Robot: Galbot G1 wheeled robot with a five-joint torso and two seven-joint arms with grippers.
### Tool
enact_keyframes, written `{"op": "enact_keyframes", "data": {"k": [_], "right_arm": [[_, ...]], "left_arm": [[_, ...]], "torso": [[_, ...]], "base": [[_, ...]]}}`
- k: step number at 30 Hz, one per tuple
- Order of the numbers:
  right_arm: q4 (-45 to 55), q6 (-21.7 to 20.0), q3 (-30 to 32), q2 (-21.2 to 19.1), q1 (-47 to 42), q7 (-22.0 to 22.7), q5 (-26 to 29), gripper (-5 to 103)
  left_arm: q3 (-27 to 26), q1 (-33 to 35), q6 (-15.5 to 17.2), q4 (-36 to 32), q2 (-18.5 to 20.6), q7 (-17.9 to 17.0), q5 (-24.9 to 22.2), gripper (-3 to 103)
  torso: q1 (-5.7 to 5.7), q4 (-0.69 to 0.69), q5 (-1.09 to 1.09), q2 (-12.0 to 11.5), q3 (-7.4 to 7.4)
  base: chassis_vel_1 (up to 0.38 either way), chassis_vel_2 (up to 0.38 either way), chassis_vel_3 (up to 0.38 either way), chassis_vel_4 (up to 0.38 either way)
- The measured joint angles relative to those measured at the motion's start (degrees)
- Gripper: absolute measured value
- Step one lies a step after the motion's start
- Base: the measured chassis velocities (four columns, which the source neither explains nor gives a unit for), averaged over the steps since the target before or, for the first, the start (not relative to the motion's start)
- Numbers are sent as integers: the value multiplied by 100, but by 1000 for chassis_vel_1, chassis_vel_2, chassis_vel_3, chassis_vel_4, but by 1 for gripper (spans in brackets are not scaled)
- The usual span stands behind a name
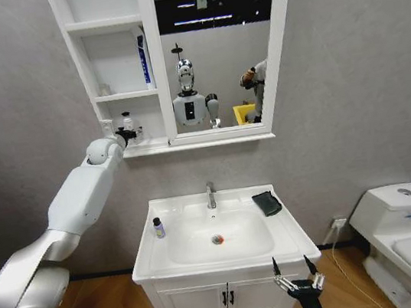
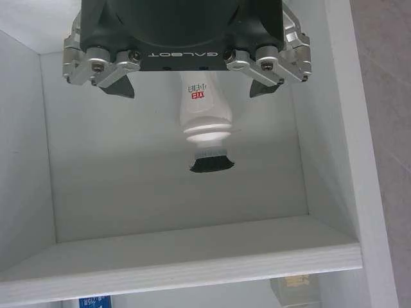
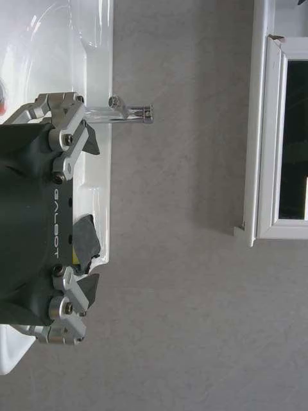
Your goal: Move facial cleanser and shampoo from washbasin to cabinet, then wipe washbasin with towel.
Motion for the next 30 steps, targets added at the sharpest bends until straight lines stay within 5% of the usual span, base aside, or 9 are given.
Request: {"op": "enact_keyframes", "data": {"k": [6,12,22,25,30], "right_arm": [[-51,-4,-32,18,44,-12,-26,100],[-144,-47,-53,14,149,-25,-61,100],[-141,-140,-94,23,237,-79,-113,100],[-161,-153,-95,31,260,-83,-140,100],[-218,-154,-152,66,279,-85,-228,100]], "left_arm": [[-220,385,-48,-557,210,-171,-33,100],[-612,1341,-278,-1865,764,-111,-109,100],[-1078,2339,-661,-2647,1243,-180,-162,100],[-1270,2954,-1091,-2953,1352,-288,18,101],[-1563,3911,-1350,-3365,1305,-352,216,99]], "torso": [[0,1,-1,0,0],[0,2,-3,0,0],[0,1,-1,0,0],[0,1,-2,0,0],[-1,1,-1,0,0]], "base": [[0,0,0,0],[0,0,0,0],[0,0,0,0],[0,0,0,0],[0,0,0,0]]}}
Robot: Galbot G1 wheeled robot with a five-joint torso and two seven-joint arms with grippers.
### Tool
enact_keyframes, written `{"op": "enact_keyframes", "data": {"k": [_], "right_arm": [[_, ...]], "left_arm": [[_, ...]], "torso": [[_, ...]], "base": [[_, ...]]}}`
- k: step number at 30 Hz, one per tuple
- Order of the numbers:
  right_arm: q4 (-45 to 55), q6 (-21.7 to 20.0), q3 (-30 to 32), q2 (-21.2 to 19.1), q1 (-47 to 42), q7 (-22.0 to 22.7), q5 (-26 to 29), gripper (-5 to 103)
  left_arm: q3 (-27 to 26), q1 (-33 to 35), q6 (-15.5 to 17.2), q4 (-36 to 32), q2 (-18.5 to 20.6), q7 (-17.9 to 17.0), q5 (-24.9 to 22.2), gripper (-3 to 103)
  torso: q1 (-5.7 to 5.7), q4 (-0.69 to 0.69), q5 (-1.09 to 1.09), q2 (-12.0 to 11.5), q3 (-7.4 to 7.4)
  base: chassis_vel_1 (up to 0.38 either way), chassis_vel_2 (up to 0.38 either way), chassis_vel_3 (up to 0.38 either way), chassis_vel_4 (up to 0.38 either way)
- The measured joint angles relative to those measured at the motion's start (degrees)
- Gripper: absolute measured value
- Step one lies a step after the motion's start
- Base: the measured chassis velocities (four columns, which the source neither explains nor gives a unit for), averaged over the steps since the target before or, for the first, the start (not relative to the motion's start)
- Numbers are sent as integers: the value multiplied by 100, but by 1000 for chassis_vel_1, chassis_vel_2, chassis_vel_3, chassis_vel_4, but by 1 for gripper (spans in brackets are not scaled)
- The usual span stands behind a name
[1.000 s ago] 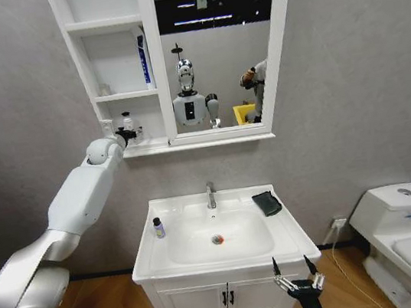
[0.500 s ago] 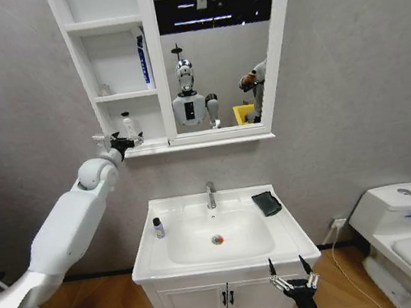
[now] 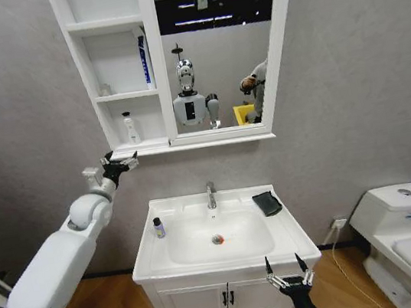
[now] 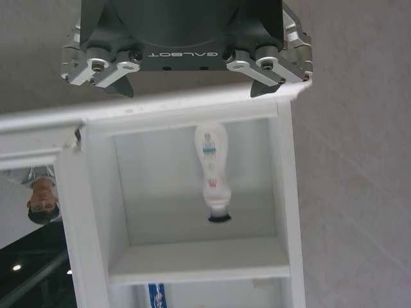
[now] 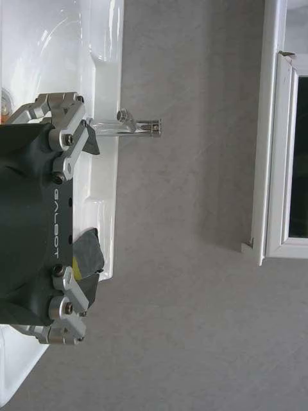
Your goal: Move facial cleanser and shampoo from washbasin to cabinet, then wipe washbasin with towel.
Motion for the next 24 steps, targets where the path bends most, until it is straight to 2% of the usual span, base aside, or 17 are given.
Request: {"op": "enact_keyframes", "data": {"k": [1,4,5,6,8,12,20,24], "right_arm": [[0,0,0,0,0,0,0,100],[-5,-9,-35,18,0,0,-64,100],[-5,-9,-35,18,0,0,-64,100],[-3,-12,-40,17,-1,0,-73,100],[7,-17,-40,11,-6,1,-84,100],[3,-18,-30,9,-17,0,-85,100],[-49,16,-19,12,-58,1,-85,100],[-72,50,-13,12,-83,3,-84,100]], "left_arm": [[0,0,0,0,0,0,0,99],[-261,685,-96,-182,-109,-35,220,100],[-261,685,-96,-182,-109,-35,220,100],[-340,863,-117,-224,-134,-34,291,103],[-510,1233,-159,-296,-191,2,453,96],[-674,1699,-245,-320,-304,137,673,99],[-713,2275,-624,-20,-632,282,1141,99],[-640,2345,-789,159,-770,284,1277,102]], "torso": [[0,0,0,0,0],[0,-1,1,0,0],[0,-1,1,0,0],[0,0,1,0,0],[0,0,1,0,0],[0,0,0,0,0],[0,0,1,-1,0],[1,0,1,-1,0]], "base": [[0,0,0,0],[0,0,0,0],[0,0,0,0],[0,0,0,0],[0,0,0,0],[0,0,0,0],[0,0,0,0],[0,0,0,0]]}}
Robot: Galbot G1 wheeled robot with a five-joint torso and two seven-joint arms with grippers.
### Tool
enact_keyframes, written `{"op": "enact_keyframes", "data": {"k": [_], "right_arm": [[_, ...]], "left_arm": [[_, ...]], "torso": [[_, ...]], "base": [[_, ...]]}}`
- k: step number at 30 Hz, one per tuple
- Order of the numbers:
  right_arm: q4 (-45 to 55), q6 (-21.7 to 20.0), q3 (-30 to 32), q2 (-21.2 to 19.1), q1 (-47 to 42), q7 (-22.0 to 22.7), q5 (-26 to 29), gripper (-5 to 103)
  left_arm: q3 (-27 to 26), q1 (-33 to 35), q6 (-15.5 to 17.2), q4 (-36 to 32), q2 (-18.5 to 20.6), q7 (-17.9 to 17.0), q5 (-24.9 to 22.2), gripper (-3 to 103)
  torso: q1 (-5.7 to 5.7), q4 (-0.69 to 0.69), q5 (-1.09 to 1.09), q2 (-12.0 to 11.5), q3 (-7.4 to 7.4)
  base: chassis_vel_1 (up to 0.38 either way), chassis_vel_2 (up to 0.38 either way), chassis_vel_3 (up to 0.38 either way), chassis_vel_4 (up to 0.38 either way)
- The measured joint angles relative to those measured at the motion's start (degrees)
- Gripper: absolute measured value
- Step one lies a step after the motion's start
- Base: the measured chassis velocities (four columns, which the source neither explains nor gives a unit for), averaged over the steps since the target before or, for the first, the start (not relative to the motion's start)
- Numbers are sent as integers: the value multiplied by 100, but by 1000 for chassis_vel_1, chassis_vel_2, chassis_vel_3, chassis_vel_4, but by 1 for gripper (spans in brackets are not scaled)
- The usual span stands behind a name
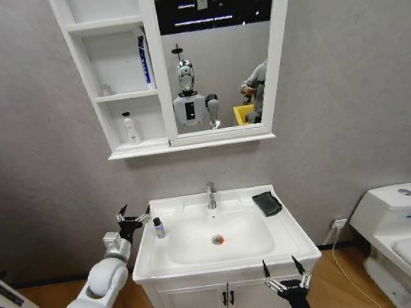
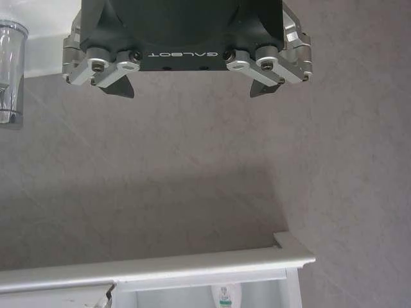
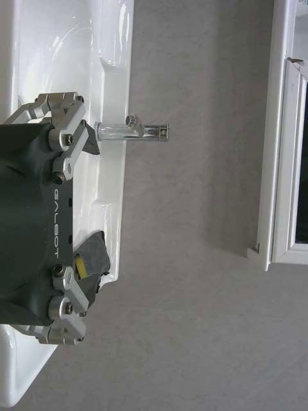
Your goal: Move facial cleanser and shampoo from washbasin to cabinet, then wipe washbasin with towel.
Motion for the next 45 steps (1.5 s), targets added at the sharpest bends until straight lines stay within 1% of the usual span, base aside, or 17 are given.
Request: {"op": "enact_keyframes", "data": {"k": [1,3,5,7,8,10,11,13,19,21,22,24,28,31,32,36,45], "right_arm": [[0,9,6,-3,-13,1,2,100],[0,21,18,-9,-32,1,7,100],[5,37,44,-20,-58,2,22,100],[12,50,54,-23,-74,3,29,100],[19,60,62,-27,-88,3,39,100],[23,68,70,-32,-99,4,60,100],[23,68,70,-32,-99,4,60,100],[31,68,76,-35,-100,38,77,100],[146,-85,89,-30,-80,187,166,100],[333,-218,104,-65,-80,225,220,100],[333,-218,104,-65,-80,225,220,100],[502,-330,109,-99,-66,244,253,100],[699,-495,110,-114,-75,256,283,100],[1148,-821,91,-167,-185,239,369,100],[1148,-821,91,-167,-185,239,369,100],[1429,-1064,96,-231,-235,131,467,100],[1318,-1046,102,-242,-91,104,491,100]], "left_arm": [[24,13,-38,62,-43,0,40,98],[55,28,-90,139,-99,-2,80,96],[89,101,-129,243,-191,-12,107,89],[105,160,-146,283,-237,-14,118,88],[119,218,-198,340,-289,-14,161,85],[133,286,-309,455,-379,-6,269,86],[133,286,-309,455,-379,-6,269,86],[160,319,-402,619,-517,21,379,88],[236,319,-422,805,-639,75,431,89],[267,281,-442,921,-695,151,451,89],[267,281,-442,921,-695,151,451,89],[299,205,-520,1044,-751,207,482,89],[328,123,-531,1152,-812,232,508,89],[380,-24,-570,1364,-916,260,555,90],[380,-24,-570,1364,-916,260,555,90],[384,-148,-606,1623,-1016,300,658,92],[399,-406,-669,2059,-1143,354,778,92]], "torso": [[0,0,0,0,0],[0,0,0,0,0],[0,-1,1,0,0],[0,0,1,0,0],[0,0,1,0,0],[0,0,1,0,0],[0,0,1,0,0],[0,1,1,0,0],[0,0,1,0,1],[0,1,0,0,0],[0,1,0,0,0],[0,0,0,0,1],[0,1,1,0,1],[0,0,0,0,1],[0,0,0,0,1],[0,0,0,0,1],[0,0,0,0,1]], "base": [[0,0,0,0],[0,0,0,0],[0,0,0,0],[0,0,0,0],[0,0,0,0],[0,0,0,0],[0,0,0,0],[0,0,0,0],[0,0,0,0],[0,0,0,0],[0,0,0,0],[0,0,0,0],[0,0,0,0],[0,0,0,0],[0,0,0,0],[0,0,0,0],[0,0,0,0]]}}
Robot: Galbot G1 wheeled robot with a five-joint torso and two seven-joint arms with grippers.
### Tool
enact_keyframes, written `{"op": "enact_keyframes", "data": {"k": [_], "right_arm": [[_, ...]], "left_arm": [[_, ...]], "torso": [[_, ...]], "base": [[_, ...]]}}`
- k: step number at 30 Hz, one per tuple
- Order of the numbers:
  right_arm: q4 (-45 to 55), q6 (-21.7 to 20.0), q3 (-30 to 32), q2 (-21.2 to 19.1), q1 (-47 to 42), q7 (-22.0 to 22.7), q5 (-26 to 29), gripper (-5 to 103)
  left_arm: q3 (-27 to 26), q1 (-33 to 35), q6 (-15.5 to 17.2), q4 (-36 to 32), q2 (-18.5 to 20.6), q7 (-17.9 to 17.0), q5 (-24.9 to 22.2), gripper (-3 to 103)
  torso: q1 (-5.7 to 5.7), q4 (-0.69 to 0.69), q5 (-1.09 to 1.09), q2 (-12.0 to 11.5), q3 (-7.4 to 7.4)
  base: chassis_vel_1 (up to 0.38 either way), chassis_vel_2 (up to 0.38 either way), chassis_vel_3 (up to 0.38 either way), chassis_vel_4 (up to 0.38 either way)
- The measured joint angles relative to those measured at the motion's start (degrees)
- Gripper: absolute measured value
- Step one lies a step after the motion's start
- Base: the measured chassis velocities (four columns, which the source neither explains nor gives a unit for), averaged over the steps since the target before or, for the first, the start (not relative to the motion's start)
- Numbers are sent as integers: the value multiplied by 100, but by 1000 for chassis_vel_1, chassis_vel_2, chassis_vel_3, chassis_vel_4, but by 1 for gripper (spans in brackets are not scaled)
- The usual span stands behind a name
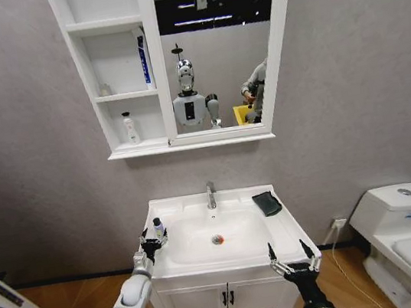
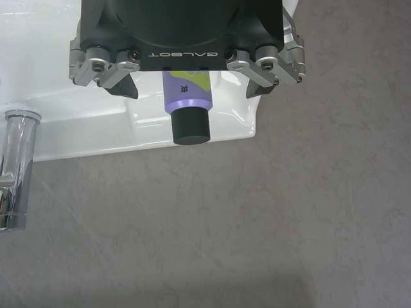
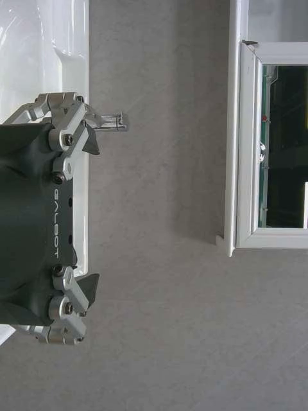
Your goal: Move facial cleanser and shampoo from washbasin to cabinet, then wipe washbasin with towel.
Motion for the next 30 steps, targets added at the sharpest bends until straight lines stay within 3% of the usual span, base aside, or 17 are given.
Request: {"op": "enact_keyframes", "data": {"k": [17,21,23,26,28,30], "right_arm": [[-37,125,33,-6,18,-4,-37,100],[-59,136,35,-1,17,4,-48,100],[-69,155,34,2,20,7,-72,100],[-70,172,31,4,18,7,-102,100],[-71,203,10,7,24,4,-156,100],[-75,206,7,8,35,2,-157,100]], "left_arm": [[16,-506,-88,792,-297,144,133,93],[16,-565,-122,862,-301,221,161,82],[16,-598,-134,891,-300,234,167,72],[15,-603,-135,891,-298,238,168,66],[10,-597,-126,867,-283,255,166,50],[10,-587,-122,854,-279,276,168,50]], "torso": [[0,0,0,0,0],[0,0,0,0,0],[0,0,0,0,0],[0,0,0,0,0],[0,0,0,0,0],[0,0,0,0,-1]], "base": [[0,0,0,0],[0,0,0,0],[0,0,0,0],[0,0,0,0],[0,0,0,0],[0,0,0,0]]}}
